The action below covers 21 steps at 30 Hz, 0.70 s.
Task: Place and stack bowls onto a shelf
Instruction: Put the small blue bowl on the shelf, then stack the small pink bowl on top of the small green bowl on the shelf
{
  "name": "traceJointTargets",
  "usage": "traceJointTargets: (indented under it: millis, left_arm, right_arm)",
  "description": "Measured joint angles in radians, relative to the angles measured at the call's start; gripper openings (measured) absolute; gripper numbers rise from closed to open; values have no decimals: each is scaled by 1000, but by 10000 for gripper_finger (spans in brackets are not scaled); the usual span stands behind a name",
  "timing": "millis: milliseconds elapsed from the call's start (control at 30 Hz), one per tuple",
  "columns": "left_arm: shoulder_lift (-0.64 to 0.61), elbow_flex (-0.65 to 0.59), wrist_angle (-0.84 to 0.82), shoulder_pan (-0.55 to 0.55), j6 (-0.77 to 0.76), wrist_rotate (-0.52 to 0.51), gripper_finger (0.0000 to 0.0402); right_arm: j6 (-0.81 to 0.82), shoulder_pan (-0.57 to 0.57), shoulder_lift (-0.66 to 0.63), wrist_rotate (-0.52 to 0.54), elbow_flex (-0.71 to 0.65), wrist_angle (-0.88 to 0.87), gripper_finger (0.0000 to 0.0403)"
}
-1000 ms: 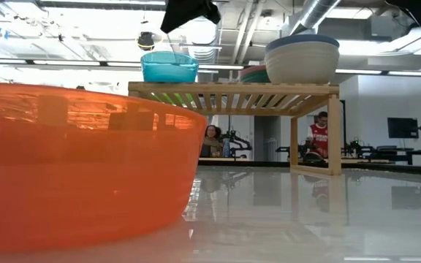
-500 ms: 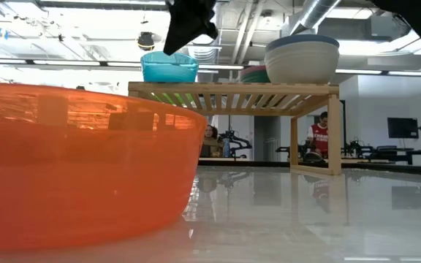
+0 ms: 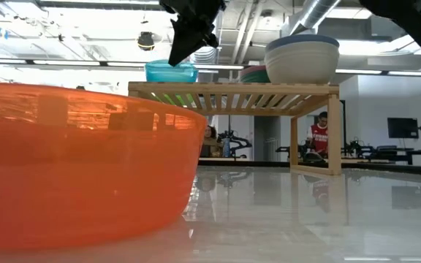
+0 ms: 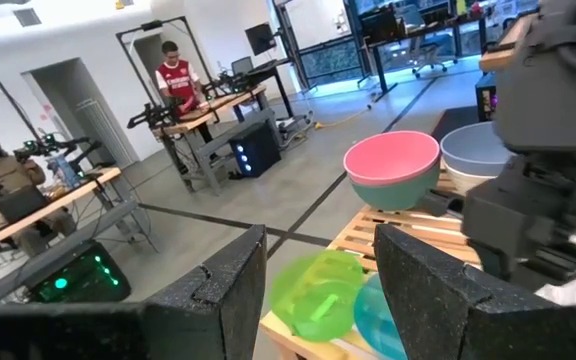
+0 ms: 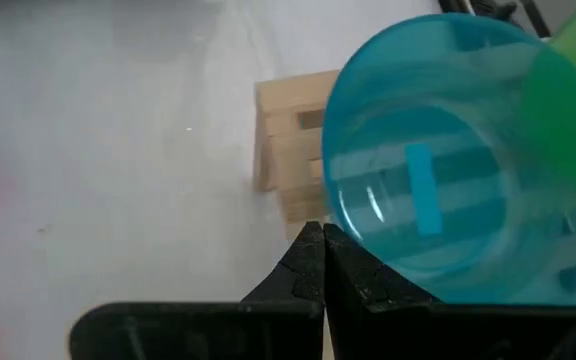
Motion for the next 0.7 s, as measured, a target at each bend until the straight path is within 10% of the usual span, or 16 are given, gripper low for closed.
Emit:
traceJointTargets:
  millis: [300,700]
  left_arm:
    - [0,0,-96,0,-102,106,174]
    - [152,-6,-571,-1,-708,874,181]
  right_arm:
    - [48,28,-56,-29,5,-19,50]
    - [152,117,-351,-37,7,-43,68]
